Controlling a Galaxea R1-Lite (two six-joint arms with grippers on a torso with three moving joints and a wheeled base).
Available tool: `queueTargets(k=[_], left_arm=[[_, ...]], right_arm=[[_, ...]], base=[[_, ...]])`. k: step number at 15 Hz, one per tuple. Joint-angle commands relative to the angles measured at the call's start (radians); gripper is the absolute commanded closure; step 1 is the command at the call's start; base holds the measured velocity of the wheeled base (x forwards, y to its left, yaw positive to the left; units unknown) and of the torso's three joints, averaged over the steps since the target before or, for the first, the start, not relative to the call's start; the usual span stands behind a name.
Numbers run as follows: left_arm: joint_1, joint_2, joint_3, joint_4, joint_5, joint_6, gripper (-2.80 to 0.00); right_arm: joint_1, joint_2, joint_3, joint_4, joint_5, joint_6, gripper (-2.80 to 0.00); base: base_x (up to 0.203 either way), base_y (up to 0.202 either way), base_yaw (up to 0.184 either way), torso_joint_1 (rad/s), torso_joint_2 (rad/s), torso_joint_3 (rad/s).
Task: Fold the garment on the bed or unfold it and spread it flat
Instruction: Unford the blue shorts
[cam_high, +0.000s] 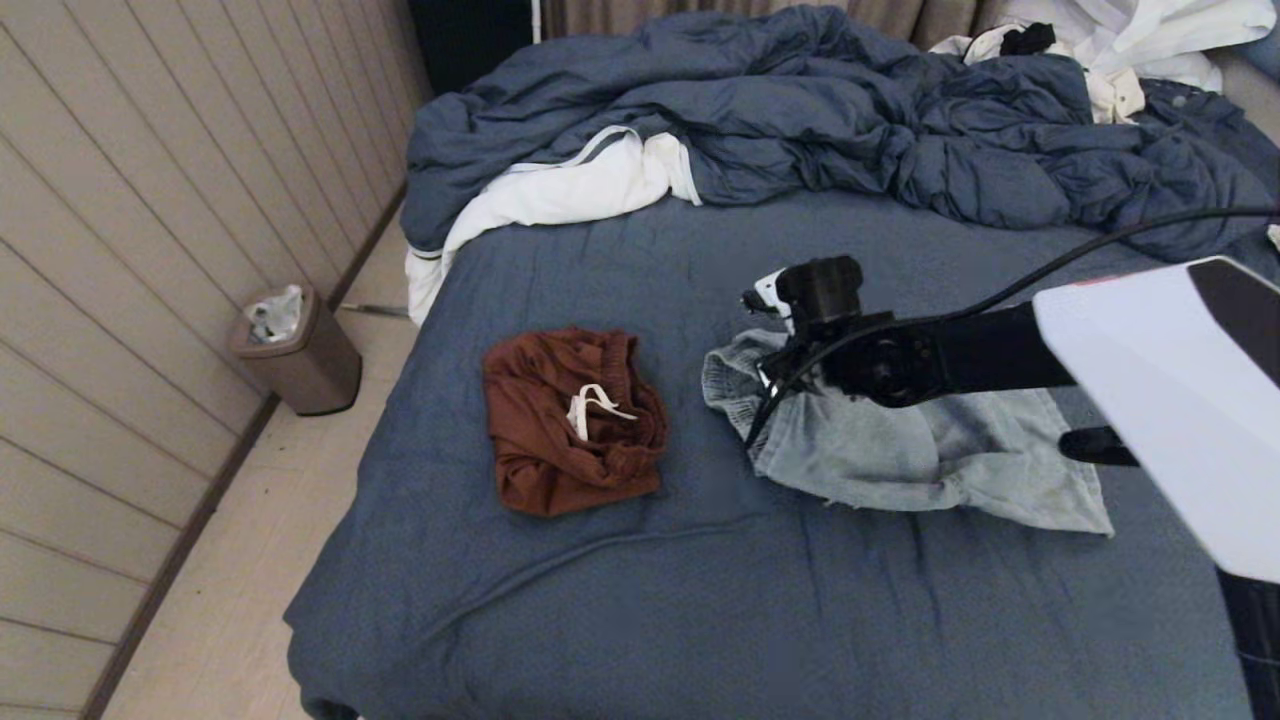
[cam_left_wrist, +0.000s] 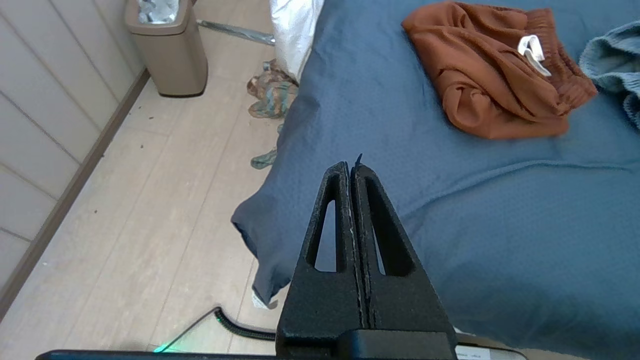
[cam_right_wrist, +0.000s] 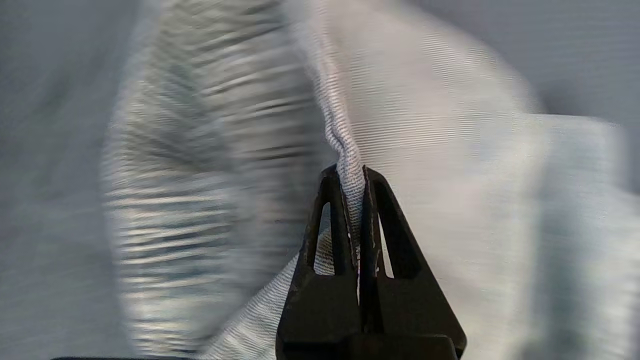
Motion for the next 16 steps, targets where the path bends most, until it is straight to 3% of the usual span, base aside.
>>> queueTargets(k=[1, 4, 9, 16], left_arm=[[0.000, 0.002, 0.000, -0.001, 0.000, -0.001, 0.00], [0.000, 0.002, 0.000, -0.001, 0.001, 0.000, 0.00], [0.000, 0.002, 0.000, -0.001, 0.000, 0.000, 0.00], [0.000, 0.002, 0.000, -0.001, 0.000, -0.001, 0.00]], right_arm=[[-0.076, -0.089, 0.020, 0.000, 0.004, -0.016, 0.00], [-0.163, -0.140, 0.101, -0.008, 0.024, -0.029, 0.00], [-0.364, -0.172, 0.203, -0.044, 0.130, -0.024, 0.00], [-0.595, -0.133, 0.244, -0.088, 0.282, -0.035, 0.00]], base=[[0.000, 0.000, 0.000, 0.000, 0.00, 0.000], [0.000, 0.000, 0.000, 0.000, 0.00, 0.000], [0.000, 0.000, 0.000, 0.000, 0.00, 0.000], [0.000, 0.000, 0.000, 0.000, 0.00, 0.000]])
